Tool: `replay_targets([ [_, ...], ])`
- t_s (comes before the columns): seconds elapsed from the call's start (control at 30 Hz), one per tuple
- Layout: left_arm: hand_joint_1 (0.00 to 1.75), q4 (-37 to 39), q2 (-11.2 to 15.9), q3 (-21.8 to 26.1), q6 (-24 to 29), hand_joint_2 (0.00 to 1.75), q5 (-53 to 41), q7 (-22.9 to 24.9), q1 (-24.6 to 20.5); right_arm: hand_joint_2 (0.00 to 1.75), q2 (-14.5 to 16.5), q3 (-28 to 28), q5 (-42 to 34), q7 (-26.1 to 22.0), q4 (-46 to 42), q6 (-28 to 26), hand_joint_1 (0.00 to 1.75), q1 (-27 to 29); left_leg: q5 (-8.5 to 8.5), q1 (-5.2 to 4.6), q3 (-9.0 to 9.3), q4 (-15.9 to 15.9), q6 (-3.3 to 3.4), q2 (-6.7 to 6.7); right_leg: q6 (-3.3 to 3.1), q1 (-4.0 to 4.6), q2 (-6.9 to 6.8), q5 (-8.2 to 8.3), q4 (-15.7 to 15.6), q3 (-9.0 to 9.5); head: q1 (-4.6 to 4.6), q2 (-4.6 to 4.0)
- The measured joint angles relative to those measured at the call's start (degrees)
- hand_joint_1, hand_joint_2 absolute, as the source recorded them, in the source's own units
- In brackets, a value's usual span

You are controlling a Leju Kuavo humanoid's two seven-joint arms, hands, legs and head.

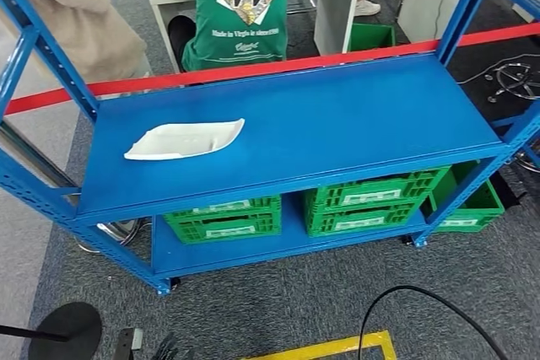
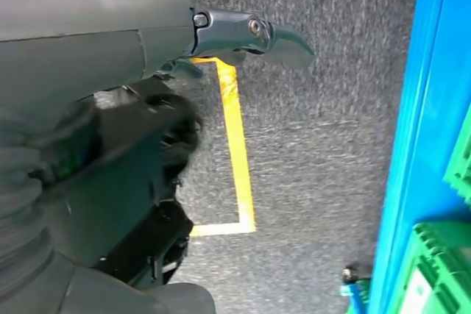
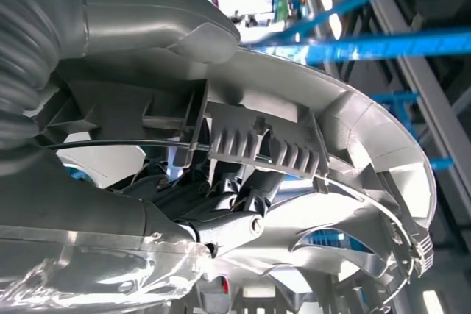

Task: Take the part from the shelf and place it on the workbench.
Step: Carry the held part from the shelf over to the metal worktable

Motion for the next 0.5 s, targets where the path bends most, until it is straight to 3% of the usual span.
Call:
replay_targets([
  [0.03, 0.0, 0.0, 0.02, 0.01, 0.0, 1.75, -0.01, 0.01, 0.08, 1.75, 0.01, -0.05, 0.01, 0.01, 0.0, 0.0, 1.75, 0.03, -0.83, 0.16, -1.44, 2.91, -0.16, -0.24, 0.03, -0.05, 0.72, 0.06, 0.01, -0.06, -0.06, 0.0],
  [0.07, 0.0, 0.0, 0.04, 0.02, 0.01, 1.75, -0.06, 0.01, 0.13, 1.75, 0.01, -0.1, 0.02, 0.01, 0.0, 0.0, 1.75, 0.05, -0.48, 0.31, -2.08, 3.98, -0.27, -0.34, 0.11, -0.11, 1.5, 0.12, 0.03, -0.09, -0.08, 0.0],
  [0.1, 0.0, 0.0, 0.07, 0.03, 0.02, 1.75, -0.14, 0.01, 0.13, 1.75, 0.01, -0.14, 0.02, 0.02, 0.0, 0.0, 1.75, 0.07, 1.03, 0.45, -1.69, 2.82, -0.34, -0.51, 0.25, -0.21, 2.34, 0.19, 0.04, -0.09, -0.08, 0.0],
  [0.13, 0.0, 0.0, 0.09, 0.03, 0.03, 1.75, -0.22, 0.01, 0.11, 1.75, 0.01, -0.15, 0.02, 0.02, 0.0, 0.0, 1.75, 0.1, 3.27, 0.63, -0.38, -0.23, -0.4, -1.01, 0.45, -0.34, 3.19, 0.27, 0.05, -0.08, -0.08, 0.0],
  [0.2, 0.0, 0.0, 0.1, 0.03, 0.01, 1.75, -0.33, -0.01, 0.09, 1.75, 0.02, -0.15, 0.01, 0.01, 0.0, 0.0, 1.75, 0.12, 6.94, 1.19, 2.99, -7.91, -0.46, -3.97, 1.07, -0.51, 4.81, 0.4, 0.22, -0.28, -0.2, 0.0],
  [0.27, 0.0, 0.0, 0.1, 0.03, -0.04, 1.75, -0.35, -0.06, 0.02, 1.75, 0.03, -0.13, 0.05, 0.01, 0.0, 0.0, 1.75, 0.23, 7.66, 1.4, 4.55, -11.63, -0.14, -6.1, 1.93, -0.63, 6.18, 0.64, 0.26, -0.83, -0.33, 0.0],
  [0.33, 0.0, 0.0, 0.14, 0.03, -0.09, 1.75, -0.34, -0.14, -0.12, 1.75, 0.03, -0.11, 0.14, 0.02, -0.01, 0.0, 1.75, 0.43, 7.61, 1.24, 4.58, -11.92, 0.69, -5.16, 2.83, -0.9, 7.26, 1.07, -0.12, -1.36, -0.3, 0.0],
  [0.4, 0.0, 0.0, 0.16, 0.03, -0.16, 1.75, -0.32, -0.16, -0.24, 1.75, 0.03, -0.09, 0.29, 0.04, -0.02, 0.0, 1.75, 0.53, 7.92, 1.22, 4.64, -12.2, 1.61, -3.65, 3.29, -0.78, 5.17, 0.14, 1.25, -2.3, 0.02, 0.0],
  [0.47, 0.0, 0.0, 0.16, 0.04, -0.22, 1.75, -0.32, -0.14, -0.14, 1.75, 0.03, -0.04, 0.47, 0.05, -0.02, 0.0, 1.75, 0.45, 7.99, 1.0, 4.66, -12.33, 2.22, -2.01, 3.35, -0.47, 1.37, -3.37, 7.3, -5.03, 0.54, 0.0],
  [0.5, 0.0, 0.0, 0.16, 0.05, -0.25, 1.75, -0.32, -0.13, -0.01, 1.75, 0.03, -0.02, 0.55, 0.05, -0.02, 0.0, 1.75, 0.43, 7.96, 0.8, 4.66, -12.32, 2.37, -1.15, 3.37, -0.43, 0.34, -5.39, 11.44, -6.86, 0.74, 0.0],
])
